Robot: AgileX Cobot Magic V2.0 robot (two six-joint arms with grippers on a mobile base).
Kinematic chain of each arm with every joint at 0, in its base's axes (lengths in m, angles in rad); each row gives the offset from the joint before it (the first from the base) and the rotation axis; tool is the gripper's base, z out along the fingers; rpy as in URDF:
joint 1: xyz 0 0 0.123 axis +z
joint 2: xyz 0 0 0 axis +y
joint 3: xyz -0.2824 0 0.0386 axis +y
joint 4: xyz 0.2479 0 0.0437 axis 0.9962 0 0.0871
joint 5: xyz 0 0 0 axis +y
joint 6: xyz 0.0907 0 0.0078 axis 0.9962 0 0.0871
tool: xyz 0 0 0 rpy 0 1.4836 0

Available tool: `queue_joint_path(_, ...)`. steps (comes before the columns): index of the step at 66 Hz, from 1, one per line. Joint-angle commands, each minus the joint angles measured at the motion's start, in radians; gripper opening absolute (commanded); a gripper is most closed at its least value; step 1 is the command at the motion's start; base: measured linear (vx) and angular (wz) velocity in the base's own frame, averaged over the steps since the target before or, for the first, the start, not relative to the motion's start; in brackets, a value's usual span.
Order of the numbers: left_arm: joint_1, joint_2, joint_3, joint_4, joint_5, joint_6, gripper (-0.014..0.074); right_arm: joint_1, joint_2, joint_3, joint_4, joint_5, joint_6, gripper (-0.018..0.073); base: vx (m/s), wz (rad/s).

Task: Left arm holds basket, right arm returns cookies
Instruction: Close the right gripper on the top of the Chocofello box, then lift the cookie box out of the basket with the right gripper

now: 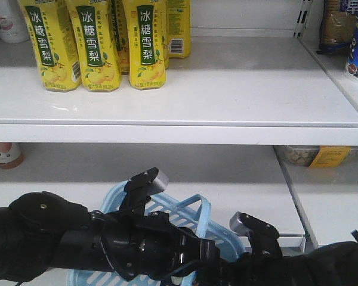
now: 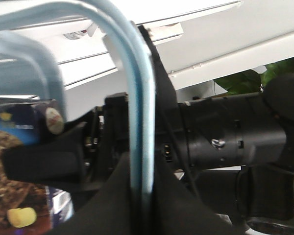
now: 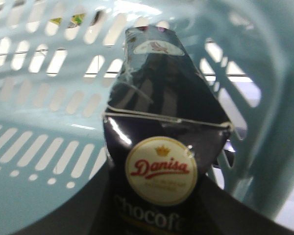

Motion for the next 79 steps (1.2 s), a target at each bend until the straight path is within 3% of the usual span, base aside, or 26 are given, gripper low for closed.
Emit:
queue_joint_path(1,-0.001,-0.046,-0.036,-0.036,0.007,0.025,-0.0006,-0.001,-0.086,0.033,0.036,0.016,-0.015,0.0213,0.0,0.0)
queue_joint_path(58,-0.001,-0.046,-0.036,-0.036,0.007,0.025,-0.0006,-0.001,-0.578,0.057,0.03,-0.06,0.042,0.0213,0.0,0.0)
queue_joint_path(71,-0.001,-0.046,-0.036,-0.036,0.007,0.025,-0.0006,-0.001,-0.669,0.057,-0.041,-0.092,0.056,0.0213,0.0,0.0)
queue_joint_path(79,-0.001,-0.046,-0.036,-0.036,0.007,0.025,-0.0006,-0.001,-0.724,0.057,-0.146,-0.093,0.107,0.0213,0.0,0.0)
